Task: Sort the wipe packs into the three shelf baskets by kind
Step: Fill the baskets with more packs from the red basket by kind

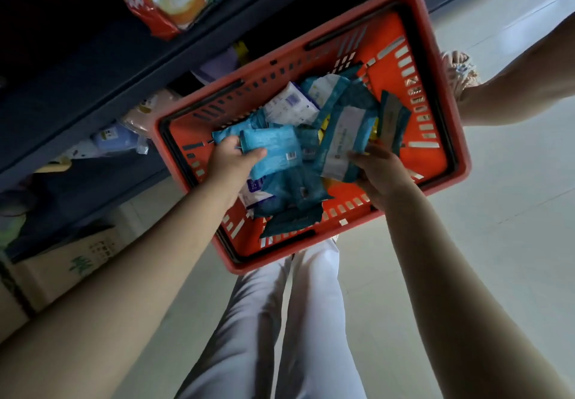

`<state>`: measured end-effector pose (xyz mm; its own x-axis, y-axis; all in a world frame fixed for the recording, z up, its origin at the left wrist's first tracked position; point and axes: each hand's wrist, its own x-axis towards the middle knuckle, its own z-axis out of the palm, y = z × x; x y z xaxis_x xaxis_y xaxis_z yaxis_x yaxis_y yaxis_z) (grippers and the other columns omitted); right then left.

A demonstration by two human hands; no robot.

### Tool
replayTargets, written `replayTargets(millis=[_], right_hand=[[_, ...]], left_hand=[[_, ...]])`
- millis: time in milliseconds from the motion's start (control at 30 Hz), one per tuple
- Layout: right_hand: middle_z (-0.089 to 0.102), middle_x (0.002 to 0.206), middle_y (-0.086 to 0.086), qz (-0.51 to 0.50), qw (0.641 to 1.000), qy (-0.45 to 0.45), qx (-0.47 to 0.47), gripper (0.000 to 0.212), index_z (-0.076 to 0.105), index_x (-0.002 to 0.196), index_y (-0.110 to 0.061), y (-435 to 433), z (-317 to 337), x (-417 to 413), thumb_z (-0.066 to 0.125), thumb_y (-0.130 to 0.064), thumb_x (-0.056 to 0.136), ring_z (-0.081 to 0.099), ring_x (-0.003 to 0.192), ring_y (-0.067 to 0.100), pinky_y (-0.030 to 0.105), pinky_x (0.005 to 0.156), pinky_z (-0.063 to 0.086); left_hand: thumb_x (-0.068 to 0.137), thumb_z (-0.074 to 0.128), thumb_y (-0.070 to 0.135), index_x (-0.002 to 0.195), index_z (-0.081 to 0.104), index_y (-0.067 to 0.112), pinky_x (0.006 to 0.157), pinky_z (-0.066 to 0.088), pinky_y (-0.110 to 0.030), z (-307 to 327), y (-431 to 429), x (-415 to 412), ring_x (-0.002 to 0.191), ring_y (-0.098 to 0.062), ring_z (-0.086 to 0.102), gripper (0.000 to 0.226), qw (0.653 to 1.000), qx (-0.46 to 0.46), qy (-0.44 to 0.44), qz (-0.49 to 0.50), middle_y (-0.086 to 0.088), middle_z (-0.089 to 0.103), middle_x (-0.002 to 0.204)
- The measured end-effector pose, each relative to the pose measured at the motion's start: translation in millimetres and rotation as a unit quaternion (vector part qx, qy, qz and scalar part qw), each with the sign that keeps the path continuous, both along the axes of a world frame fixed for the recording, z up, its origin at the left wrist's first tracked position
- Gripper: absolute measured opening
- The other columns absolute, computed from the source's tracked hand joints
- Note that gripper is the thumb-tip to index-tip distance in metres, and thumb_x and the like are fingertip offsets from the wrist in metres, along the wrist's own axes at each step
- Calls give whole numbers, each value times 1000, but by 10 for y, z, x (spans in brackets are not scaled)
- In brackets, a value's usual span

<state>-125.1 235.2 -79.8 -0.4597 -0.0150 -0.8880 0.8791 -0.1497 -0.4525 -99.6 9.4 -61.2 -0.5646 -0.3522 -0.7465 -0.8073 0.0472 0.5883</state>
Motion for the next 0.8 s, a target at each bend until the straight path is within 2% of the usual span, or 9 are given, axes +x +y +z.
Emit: replayTargets(millis=[67, 133, 167, 233, 333, 433, 567, 667, 800], right_hand=[[64, 117, 17, -42, 997, 31, -53, 27, 53, 118, -2, -23, 403, 52, 57, -1, 91, 63, 107, 30, 37, 87, 55], [59, 128, 23, -61, 989, 74, -111, 44, 47, 125, 4, -67, 913, 94, 63, -6, 85, 56, 114, 34, 42, 100, 42], [58, 130, 22, -65, 984, 98, -134, 47, 46, 125, 3, -102, 1214, 109, 64, -9, 84, 55, 113, 34, 43, 101, 39], [63, 120, 16, -78, 974, 140, -160, 30, 51, 119, -7, -166, 1834, 118, 58, -7, 90, 60, 106, 26, 39, 97, 44], [71, 102, 4, -90, 956, 204, -193, 11, 59, 102, -14, -286, 2731, 126, 53, -8, 95, 68, 91, 15, 28, 75, 55], [72, 104, 1, -65, 943, 246, -214, 10, 60, 101, -19, -480, 3464, 173, 55, -15, 94, 68, 93, 13, 32, 82, 51], [72, 107, 1, -15, 922, 303, -240, 21, 55, 114, -16, -804, 4150, 155, 53, -8, 94, 69, 95, 14, 35, 82, 52], [65, 122, 4, 25, 900, 339, -272, 31, 53, 120, -18, -1119, 4532, 119, 55, -4, 93, 65, 108, 19, 33, 80, 54], [65, 124, 4, 33, 883, 361, -297, 36, 54, 124, -20, -1677, 4916, 173, 60, -19, 88, 64, 111, 21, 36, 85, 55]], left_hand=[[90, 63, 9, 104, 58, 15, 59, 53, -21, 433, -30, 21, 78, -11, 65, 15, 998, 42, 26, 28, 0, 68, 94], [90, 63, 13, 100, 59, 20, 68, 54, -27, 956, -66, 52, 83, -15, 67, 13, 995, 66, 54, 51, 0, 69, 95], [90, 64, 14, 101, 60, 21, 71, 55, -30, 1248, -91, 79, 87, -17, 68, 14, 993, 71, 66, 67, -1, 70, 98], [90, 63, 16, 108, 60, 19, 73, 57, -34, 1873, -148, 143, 93, -21, 68, 18, 987, 81, 94, 106, -6, 69, 107], [92, 61, 19, 113, 60, 16, 80, 58, -39, 2809, -249, 296, 103, -24, 67, 21, 970, 110, 149, 157, -9, 67, 117], [93, 59, 22, 120, 58, 10, 82, 58, -42, 3511, -383, 557, 102, -27, 67, 29, 949, 129, 212, 193, -12, 67, 116], [94, 57, 23, 109, 61, 12, 71, 60, -34, 4115, -626, 840, 87, -25, 69, 19, 923, 136, 276, 232, -15, 68, 107], [94, 58, 23, 110, 61, 15, 75, 59, -37, 4441, -892, 979, 91, -23, 69, 18, 912, 130, 314, 229, -11, 68, 108], [94, 58, 24, 116, 60, 16, 79, 57, -40, 4762, -1402, 1117, 97, -24, 69, 24, 897, 133, 356, 227, -11, 68, 112]])
